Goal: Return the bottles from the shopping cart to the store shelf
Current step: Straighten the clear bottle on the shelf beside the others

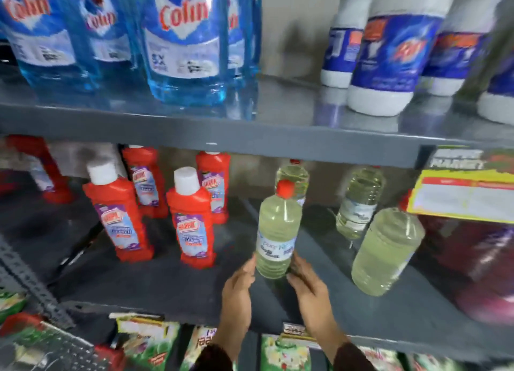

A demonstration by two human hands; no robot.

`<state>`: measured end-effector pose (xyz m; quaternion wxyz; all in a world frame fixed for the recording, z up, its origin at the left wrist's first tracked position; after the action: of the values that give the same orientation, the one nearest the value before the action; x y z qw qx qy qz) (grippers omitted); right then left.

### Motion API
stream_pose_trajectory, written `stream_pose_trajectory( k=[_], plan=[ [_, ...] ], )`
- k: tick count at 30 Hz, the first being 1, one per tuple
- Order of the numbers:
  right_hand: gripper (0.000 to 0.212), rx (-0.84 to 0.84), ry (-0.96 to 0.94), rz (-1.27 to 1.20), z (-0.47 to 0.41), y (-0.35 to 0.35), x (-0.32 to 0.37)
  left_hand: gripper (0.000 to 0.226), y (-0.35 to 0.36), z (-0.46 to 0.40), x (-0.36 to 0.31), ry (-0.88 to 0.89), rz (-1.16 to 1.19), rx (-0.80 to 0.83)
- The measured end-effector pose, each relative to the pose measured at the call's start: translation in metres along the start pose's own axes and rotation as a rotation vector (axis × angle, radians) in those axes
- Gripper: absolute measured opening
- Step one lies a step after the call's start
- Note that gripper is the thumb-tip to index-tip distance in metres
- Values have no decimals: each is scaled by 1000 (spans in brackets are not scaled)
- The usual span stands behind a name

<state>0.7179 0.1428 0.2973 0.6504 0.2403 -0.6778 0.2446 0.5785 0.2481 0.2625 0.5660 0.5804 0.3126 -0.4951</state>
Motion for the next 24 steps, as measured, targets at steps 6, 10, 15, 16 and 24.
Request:
stream_pose_trajectory(
  k=[6,10,15,16,24],
  plan=[
    [48,-94,-42,-24,3,-16,10,40,18,-2,18,-136,-112,154],
    [44,-165,-70,-37,3,-28,13,56,29,-5,26,-216,-296,267],
    [42,-185,-47,-61,3,-28,11,59,33,1,18,-243,-317,262],
    [42,-193,-45,-63,4,-28,11,52,31,9,10,-206,-303,252],
    [24,-179,111,-194,-2,-75,-2,24,-3,52,-38,134,-244,-87]
  ],
)
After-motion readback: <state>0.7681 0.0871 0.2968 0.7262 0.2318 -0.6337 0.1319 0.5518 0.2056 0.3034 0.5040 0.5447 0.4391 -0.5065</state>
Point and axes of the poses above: each hand's wrist, its own z-axis away from the middle knuckle, its own y-axis out of the palm, x = y × z, the point moved 9 cm from there along -z, towards the middle knuckle, and after that the axes turned 9 degrees about -x, right-handed, at the moved point
